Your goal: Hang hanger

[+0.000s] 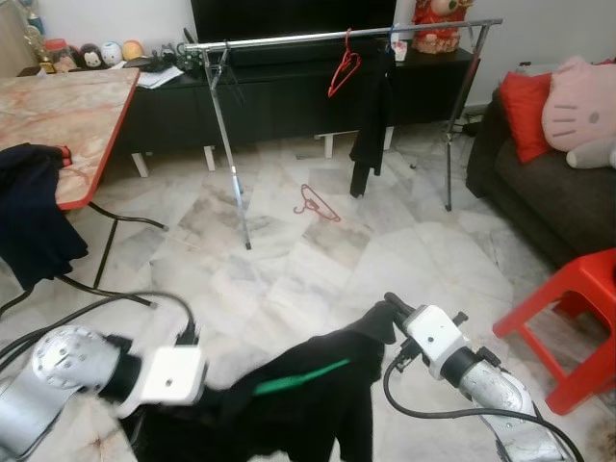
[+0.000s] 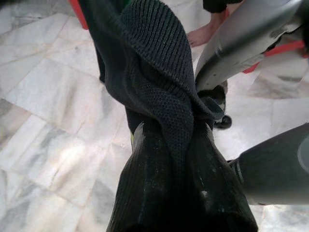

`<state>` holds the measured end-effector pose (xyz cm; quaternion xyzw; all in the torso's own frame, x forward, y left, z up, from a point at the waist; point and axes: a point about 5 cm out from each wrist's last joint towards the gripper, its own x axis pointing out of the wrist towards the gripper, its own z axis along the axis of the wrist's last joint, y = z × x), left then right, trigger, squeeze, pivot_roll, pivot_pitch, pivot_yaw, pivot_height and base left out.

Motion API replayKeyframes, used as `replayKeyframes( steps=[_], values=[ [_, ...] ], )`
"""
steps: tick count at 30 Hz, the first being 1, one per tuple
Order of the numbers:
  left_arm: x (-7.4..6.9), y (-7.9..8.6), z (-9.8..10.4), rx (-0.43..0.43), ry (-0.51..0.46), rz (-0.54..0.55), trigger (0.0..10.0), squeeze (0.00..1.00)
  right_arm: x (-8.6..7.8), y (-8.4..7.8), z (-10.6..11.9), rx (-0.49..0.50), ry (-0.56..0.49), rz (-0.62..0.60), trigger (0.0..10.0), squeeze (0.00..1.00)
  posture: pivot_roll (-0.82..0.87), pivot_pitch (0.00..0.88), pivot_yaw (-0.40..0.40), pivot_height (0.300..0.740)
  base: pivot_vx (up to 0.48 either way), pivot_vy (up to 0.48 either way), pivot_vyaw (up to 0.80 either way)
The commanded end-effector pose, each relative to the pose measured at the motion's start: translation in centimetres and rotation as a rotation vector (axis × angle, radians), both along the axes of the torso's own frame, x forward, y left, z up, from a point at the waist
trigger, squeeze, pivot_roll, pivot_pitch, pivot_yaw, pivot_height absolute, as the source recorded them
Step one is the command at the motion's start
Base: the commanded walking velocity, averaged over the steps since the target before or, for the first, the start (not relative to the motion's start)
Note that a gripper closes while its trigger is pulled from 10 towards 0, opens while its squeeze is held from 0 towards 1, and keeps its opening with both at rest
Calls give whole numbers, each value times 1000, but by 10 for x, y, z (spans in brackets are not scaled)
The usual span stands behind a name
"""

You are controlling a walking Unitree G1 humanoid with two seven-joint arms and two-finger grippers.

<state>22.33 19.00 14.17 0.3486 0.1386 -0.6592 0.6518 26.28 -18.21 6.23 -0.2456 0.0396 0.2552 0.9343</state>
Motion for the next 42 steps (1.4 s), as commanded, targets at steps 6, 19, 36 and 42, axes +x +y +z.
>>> replayKeyframes(
  steps=[6,19,36,42],
  values=[
    [2,0,7,1,-41,-17,10000,0,3,-2,4,-5,-19,-5,0,0,-67,0,-27,740,0,0,0],
    [2,0,7,1,-41,-17,10000,0,3,-2,4,-5,-19,-5,0,0,-67,0,-27,740,0,0,0],
    [36,-8,15,-128,-209,188,10000,0,4,3,-1,16,17,-7,0,0,-66,0,-25,740,0,0,0],
    [34,-9,11,-125,-196,178,10000,0,3,3,-2,11,23,0,0,0,-66,0,-26,740,0,0,0]
  ],
)
